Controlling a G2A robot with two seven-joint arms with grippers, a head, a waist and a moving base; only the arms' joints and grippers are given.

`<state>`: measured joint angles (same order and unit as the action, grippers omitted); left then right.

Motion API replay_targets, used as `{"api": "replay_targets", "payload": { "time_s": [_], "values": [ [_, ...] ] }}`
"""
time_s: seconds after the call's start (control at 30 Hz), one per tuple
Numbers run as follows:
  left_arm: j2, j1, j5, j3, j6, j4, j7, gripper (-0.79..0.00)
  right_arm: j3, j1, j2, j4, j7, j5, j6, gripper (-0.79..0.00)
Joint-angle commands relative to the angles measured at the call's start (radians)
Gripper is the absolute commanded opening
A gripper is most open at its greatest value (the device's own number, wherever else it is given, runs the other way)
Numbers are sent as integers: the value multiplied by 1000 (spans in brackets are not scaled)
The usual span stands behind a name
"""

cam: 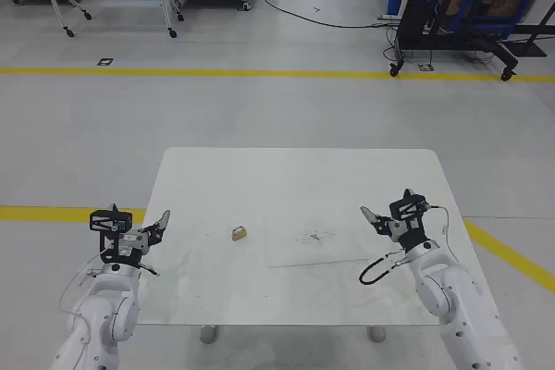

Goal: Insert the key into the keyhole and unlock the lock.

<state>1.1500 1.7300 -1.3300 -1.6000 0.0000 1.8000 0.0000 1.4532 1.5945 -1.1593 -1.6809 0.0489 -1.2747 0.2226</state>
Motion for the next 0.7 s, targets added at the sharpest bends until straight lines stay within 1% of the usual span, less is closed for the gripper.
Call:
{"api": "replay_targets", "payload": {
  "time_s": [0.0,0.03,0.07,0.33,0.4,0.43,0.47,0.5,0.57,0.6,0.67],
  "values": [
    [0,0,0,0,0,0,0,0,-57,-57,-6,44,1,14,57,0],
    [0,0,0,0,0,0,0,0,-68,-73,-8,65,-16,58,102,0],
    [0,0,0,0,0,0,0,0,-67,-78,-8,73,-20,72,114,0],
    [0,0,0,0,0,0,0,0,-67,-78,-8,73,-20,72,114,0],
    [0,0,0,0,0,0,0,0,-84,-84,-10,97,-13,78,140,0],
    [0,0,0,0,0,0,0,0,-111,-101,-11,116,-53,130,255,0],
    [0,0,0,0,0,0,0,0,-117,-126,-9,176,-76,153,374,0],
    [0,0,0,0,0,0,0,0,-129,-163,-5,226,-84,130,474,0],
    [0,0,0,0,0,0,0,0,-159,-228,-5,337,-132,118,631,0],
    [0,0,0,0,0,0,0,0,-176,-264,-4,382,-133,80,684,0],
    [0,0,0,0,0,0,0,0,-214,-321,-4,445,-121,-28,714,0]
  ]
}}
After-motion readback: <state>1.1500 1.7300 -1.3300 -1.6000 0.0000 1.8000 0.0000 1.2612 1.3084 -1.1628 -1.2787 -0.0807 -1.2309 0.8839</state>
